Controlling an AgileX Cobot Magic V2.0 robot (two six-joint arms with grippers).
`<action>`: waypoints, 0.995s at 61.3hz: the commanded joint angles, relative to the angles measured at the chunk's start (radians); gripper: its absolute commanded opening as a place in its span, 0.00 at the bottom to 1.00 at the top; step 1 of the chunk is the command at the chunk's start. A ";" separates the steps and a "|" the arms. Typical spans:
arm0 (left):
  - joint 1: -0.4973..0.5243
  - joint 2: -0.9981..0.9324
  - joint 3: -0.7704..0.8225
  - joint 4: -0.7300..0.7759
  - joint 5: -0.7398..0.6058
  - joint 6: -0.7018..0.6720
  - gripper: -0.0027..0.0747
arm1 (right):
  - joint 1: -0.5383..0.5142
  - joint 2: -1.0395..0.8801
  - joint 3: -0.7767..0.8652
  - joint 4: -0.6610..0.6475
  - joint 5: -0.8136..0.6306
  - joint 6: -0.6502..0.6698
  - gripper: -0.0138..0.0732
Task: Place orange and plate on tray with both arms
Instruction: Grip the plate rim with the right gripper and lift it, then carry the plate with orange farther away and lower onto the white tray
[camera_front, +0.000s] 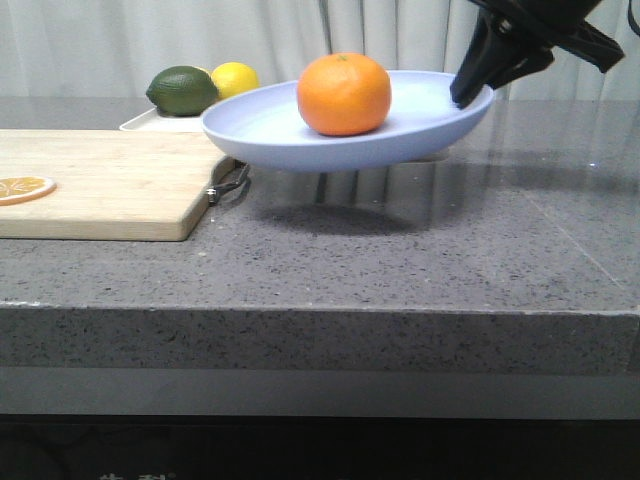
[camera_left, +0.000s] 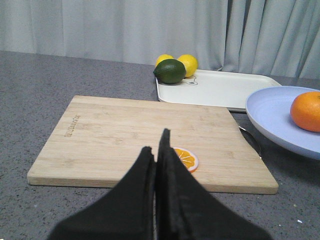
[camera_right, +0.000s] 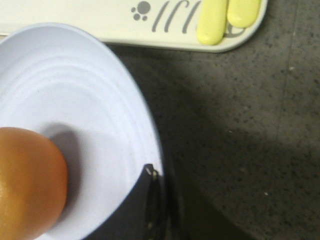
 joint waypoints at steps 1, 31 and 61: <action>0.001 0.012 -0.025 -0.007 -0.089 -0.009 0.01 | -0.003 -0.018 -0.097 0.078 -0.008 0.002 0.09; 0.001 0.012 -0.025 -0.007 -0.089 -0.009 0.01 | -0.003 0.273 -0.663 0.071 0.153 0.126 0.09; 0.001 0.012 -0.025 -0.007 -0.089 -0.009 0.01 | -0.003 0.671 -1.184 0.029 0.127 0.236 0.09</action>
